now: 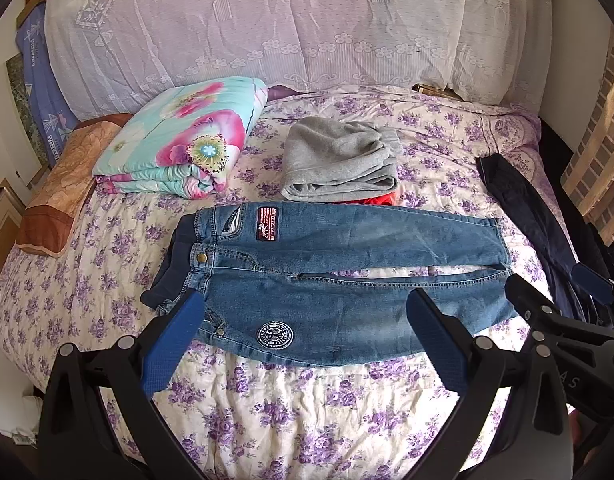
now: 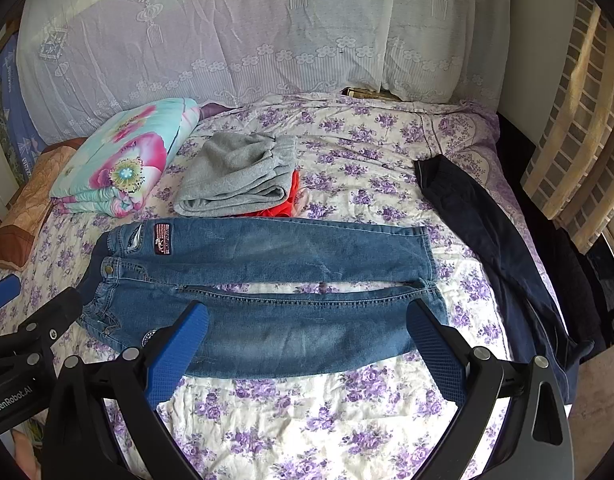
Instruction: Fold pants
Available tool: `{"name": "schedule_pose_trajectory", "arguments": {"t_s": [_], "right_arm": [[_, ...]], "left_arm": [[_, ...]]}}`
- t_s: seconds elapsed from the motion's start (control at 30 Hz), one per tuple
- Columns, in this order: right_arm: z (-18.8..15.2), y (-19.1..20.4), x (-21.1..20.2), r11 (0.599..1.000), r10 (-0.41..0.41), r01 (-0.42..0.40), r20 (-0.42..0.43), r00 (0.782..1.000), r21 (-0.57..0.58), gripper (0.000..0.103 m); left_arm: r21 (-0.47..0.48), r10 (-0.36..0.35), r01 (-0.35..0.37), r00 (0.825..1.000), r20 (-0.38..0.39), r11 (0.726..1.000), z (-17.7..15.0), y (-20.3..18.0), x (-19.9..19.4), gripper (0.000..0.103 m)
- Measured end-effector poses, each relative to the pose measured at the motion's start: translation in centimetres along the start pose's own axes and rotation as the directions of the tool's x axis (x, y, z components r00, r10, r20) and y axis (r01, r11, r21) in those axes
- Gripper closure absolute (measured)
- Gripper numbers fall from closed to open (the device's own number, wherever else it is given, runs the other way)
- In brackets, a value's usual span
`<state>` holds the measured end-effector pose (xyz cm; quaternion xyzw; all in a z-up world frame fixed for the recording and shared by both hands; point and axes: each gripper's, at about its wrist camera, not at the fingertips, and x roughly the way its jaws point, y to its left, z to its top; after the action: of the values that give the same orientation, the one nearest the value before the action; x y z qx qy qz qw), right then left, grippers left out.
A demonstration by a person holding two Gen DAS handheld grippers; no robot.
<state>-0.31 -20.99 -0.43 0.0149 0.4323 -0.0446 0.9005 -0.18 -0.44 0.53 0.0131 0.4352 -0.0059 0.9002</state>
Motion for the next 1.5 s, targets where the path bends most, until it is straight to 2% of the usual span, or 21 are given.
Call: {"name": "schedule_pose_trajectory", "arguments": {"t_s": [1.5], "right_arm": [[-0.14, 0.79, 0.22, 1.000, 0.000, 0.000, -0.002, 1.000, 0.000, 0.004]], "left_arm": [[-0.003, -0.002, 0.002, 1.000, -0.001, 1.000, -0.05, -0.59, -0.15, 0.005]]}}
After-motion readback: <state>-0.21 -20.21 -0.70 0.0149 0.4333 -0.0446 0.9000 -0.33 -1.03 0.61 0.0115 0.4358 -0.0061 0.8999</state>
